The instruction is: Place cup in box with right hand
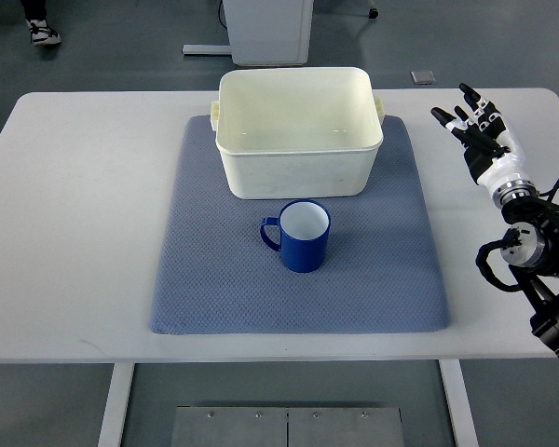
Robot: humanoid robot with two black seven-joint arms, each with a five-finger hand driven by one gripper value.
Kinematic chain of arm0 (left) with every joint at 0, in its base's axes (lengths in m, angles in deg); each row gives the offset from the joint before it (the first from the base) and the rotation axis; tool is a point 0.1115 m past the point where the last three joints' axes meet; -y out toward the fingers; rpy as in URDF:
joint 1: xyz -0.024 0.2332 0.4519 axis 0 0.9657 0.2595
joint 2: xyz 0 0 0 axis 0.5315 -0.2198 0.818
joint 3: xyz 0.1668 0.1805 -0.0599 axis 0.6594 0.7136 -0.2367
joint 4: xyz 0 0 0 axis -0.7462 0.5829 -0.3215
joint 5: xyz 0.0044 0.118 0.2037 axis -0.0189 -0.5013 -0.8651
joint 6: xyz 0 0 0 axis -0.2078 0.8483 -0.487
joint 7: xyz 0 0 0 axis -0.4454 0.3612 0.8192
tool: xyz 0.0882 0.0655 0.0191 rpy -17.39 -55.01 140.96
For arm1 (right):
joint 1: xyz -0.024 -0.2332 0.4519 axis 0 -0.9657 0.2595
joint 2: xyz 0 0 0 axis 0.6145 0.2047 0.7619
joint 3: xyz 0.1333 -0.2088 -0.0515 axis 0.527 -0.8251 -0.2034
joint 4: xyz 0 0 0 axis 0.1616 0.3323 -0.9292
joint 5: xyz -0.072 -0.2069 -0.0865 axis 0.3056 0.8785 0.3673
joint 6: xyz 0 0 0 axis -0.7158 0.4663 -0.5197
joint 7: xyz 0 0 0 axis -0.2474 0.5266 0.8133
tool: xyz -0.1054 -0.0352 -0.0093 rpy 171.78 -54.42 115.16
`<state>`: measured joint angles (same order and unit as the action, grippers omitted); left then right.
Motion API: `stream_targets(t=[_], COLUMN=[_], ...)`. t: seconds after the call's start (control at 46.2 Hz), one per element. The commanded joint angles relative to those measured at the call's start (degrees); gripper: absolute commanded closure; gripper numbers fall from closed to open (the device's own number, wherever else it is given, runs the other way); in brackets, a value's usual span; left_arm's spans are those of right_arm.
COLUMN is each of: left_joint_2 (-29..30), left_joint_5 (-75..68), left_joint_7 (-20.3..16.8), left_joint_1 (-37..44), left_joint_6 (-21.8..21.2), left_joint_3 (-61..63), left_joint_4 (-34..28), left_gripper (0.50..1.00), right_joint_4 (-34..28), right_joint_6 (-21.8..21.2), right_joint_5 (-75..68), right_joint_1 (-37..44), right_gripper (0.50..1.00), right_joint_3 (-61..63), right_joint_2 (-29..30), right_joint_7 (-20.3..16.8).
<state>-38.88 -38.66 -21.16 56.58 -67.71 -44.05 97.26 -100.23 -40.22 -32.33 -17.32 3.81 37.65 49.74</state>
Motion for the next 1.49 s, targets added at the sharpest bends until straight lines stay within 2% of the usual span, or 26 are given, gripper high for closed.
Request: stream_targets(t=[0.0,1.017,1.471], left_joint_2=[0.0,0.0,0.0], left_joint_5=[0.01,-0.08,-0.08], left_joint_7=[0.0,0.0,0.0], left_joint_1=[0.0,0.0,0.0], left_joint_6=[0.01,0.01,0.01], left_joint_3=[0.05,-0.04,0.05], left_joint_4=[0.0,0.0,0.0], left_gripper=[0.5,0.5,0.5], right_joint_4=[-0.01,-0.18,-1.59], right_joint_6=[0.0,0.0,-0.7], right_joint_5=[0.0,0.0,0.0], right_joint_1=[-0.04,0.22,4.97], right_gripper=[0.5,0.5,0.5], right_joint_3=[0.0,0.0,0.0], right_joint_2=[0.06,0.06,-2.22], right_joint_7=[0.14,0.32,0.32])
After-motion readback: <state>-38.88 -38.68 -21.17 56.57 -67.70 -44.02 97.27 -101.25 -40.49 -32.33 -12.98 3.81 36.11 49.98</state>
